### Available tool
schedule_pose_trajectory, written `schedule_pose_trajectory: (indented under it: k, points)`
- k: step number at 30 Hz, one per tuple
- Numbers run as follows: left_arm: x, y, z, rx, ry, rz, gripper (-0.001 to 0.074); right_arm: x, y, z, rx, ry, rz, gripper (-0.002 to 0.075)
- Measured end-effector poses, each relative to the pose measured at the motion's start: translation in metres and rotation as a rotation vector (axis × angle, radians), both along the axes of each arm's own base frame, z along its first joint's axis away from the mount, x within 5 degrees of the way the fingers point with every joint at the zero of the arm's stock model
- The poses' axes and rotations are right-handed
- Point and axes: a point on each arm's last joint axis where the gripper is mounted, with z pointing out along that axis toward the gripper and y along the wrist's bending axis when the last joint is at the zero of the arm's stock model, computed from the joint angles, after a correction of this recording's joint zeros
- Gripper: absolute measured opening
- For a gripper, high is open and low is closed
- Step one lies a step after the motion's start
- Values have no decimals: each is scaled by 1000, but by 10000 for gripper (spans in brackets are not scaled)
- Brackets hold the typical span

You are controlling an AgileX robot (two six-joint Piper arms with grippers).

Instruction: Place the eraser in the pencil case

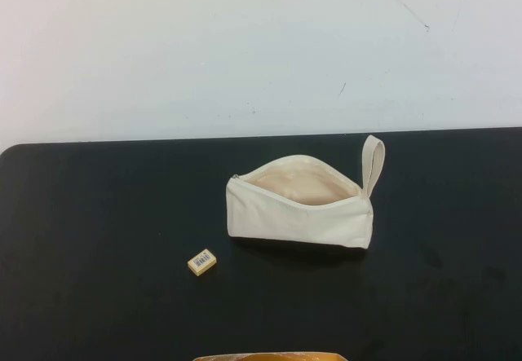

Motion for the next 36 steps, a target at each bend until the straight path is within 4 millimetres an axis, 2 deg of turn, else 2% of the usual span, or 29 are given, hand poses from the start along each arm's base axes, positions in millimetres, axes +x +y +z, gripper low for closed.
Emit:
schedule_pose_trajectory:
  k: [21, 25, 31, 36]
  points:
    - [0, 0, 1, -14, -15, 0, -1, 0, 0, 0, 0, 0, 0, -1]
    - [2, -5, 4, -218, -58, 1, -1, 0, 0, 0, 0, 0, 0, -1]
    - [3, -14, 13, -754, -111, 10, -1, 0, 0, 0, 0, 0, 0, -1]
    - [3, -15, 16, -869, -123, 16, -1, 0, 0, 0, 0, 0, 0, -1]
